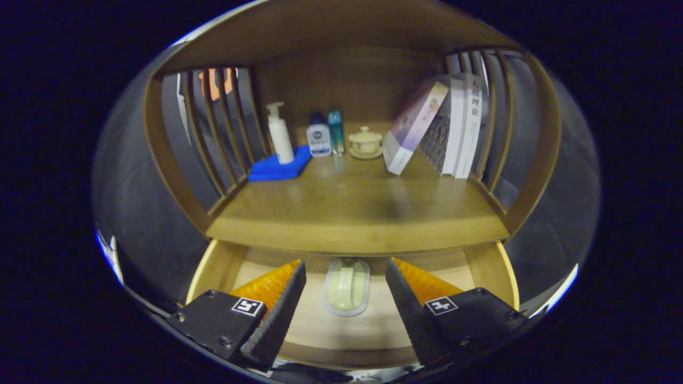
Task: Pull open the drawer, take out the items inside it, and place them on the countertop above the cabinet.
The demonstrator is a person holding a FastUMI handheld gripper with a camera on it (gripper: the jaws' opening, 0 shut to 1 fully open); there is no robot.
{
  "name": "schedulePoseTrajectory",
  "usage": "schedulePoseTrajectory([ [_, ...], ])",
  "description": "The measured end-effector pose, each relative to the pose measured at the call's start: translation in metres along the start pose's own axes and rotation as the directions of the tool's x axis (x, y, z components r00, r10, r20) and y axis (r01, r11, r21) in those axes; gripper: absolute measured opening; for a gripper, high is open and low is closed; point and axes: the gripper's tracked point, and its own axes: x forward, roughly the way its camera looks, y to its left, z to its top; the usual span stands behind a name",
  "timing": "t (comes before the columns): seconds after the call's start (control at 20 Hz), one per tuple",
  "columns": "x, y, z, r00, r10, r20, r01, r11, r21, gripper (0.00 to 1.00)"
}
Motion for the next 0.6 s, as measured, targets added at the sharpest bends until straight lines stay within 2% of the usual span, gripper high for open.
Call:
schedulePoseTrajectory([
  [0.3,0.039,0.011,-0.029,0.974,0.015,-0.228,-0.022,0.999,-0.026,0.88],
  [0.6,0.070,0.022,-0.055,0.931,0.016,-0.365,-0.016,1.000,0.002,0.82],
])
